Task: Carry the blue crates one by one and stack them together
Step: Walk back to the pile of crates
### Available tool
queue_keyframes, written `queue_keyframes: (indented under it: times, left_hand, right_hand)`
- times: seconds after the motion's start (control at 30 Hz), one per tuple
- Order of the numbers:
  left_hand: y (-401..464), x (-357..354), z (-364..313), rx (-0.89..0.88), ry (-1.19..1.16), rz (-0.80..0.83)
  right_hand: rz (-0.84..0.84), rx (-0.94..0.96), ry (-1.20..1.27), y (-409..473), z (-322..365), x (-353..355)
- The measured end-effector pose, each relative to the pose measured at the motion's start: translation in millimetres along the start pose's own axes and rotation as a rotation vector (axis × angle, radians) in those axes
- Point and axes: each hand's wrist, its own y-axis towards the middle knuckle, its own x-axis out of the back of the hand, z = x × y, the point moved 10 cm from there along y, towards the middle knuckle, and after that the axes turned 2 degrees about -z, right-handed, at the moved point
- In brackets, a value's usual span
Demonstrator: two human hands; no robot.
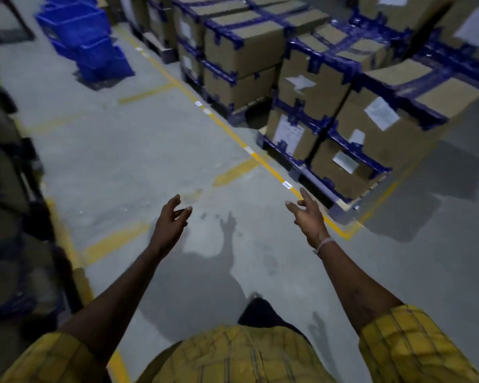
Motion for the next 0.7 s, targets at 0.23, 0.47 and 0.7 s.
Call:
queue_keyframes:
  times: [0.23,0.47,0.7]
  left_hand:
    - [87,103,35,0.099,-0.007,-0.194]
    - [198,185,33,0.178,-0.028,-0.376]
    - [300,252,23,0.182,-0.057,-0.488]
  right_hand:
    - [0.166,0.024,-0.041,122,62,-142]
    - [0.326,0.03,-0.076,237,140,-279]
    - [0.448,0.106,-0.166,328,240,-409]
